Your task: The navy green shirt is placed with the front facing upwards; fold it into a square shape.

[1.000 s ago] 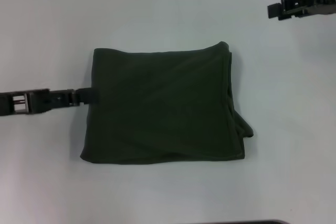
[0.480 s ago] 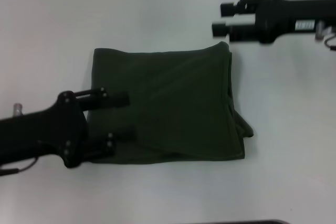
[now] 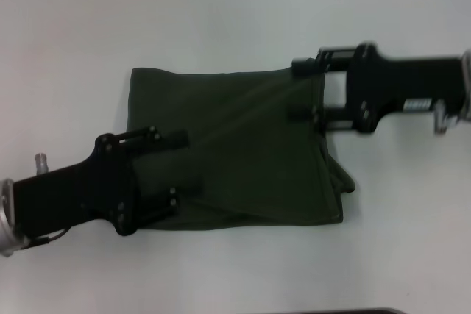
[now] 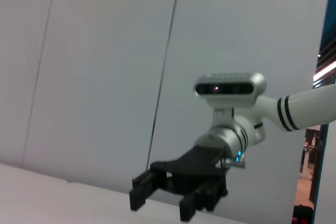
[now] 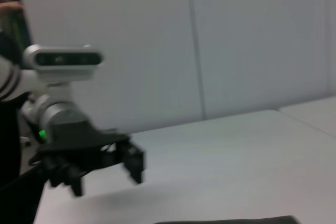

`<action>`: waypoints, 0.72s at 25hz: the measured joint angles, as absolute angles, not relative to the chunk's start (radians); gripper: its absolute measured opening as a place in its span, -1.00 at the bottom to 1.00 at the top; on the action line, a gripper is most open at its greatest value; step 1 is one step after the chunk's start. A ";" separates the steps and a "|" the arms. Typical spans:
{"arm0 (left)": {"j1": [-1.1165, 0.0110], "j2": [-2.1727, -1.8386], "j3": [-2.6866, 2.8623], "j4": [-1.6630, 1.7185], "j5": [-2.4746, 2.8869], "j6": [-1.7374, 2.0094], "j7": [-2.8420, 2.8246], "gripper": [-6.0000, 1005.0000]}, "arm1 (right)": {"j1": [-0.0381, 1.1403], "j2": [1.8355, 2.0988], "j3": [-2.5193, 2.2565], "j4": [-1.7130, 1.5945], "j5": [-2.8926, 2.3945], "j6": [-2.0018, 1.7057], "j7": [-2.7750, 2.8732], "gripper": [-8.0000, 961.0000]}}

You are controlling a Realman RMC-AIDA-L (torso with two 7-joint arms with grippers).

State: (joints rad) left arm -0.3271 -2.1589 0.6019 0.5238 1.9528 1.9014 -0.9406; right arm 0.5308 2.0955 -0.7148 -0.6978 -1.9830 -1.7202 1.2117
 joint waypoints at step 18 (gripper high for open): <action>-0.158 -2.115 0.610 0.445 2.019 1.917 -0.791 0.22 | 0.320 2.092 -0.690 -0.245 -1.950 -1.746 0.539 0.43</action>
